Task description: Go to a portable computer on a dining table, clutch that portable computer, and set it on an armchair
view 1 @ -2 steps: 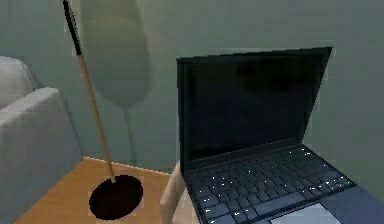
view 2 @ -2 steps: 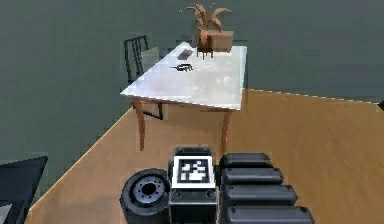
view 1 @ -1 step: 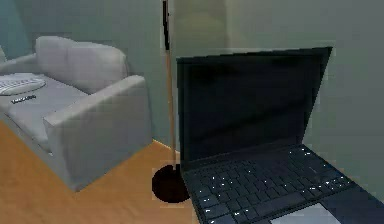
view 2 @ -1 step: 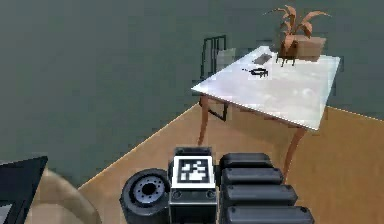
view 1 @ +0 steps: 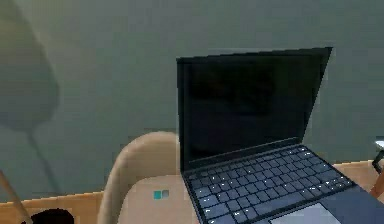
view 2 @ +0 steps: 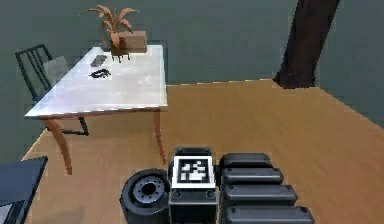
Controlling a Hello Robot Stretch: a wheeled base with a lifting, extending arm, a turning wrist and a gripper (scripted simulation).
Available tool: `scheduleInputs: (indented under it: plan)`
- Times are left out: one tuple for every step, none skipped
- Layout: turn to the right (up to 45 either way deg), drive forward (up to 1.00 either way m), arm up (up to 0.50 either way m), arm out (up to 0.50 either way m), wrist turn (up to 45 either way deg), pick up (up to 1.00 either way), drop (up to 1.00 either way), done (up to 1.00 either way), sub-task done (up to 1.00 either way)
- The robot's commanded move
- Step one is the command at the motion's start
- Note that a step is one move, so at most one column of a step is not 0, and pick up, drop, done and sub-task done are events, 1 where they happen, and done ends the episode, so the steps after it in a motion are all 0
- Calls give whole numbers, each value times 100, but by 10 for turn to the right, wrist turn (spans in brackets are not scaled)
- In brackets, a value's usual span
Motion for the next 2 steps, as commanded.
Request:
scheduleInputs:
  plan:
    - [450,0,0,0,0,0,0,0,0]
    - [450,0,0,0,0,0,0,0,0]
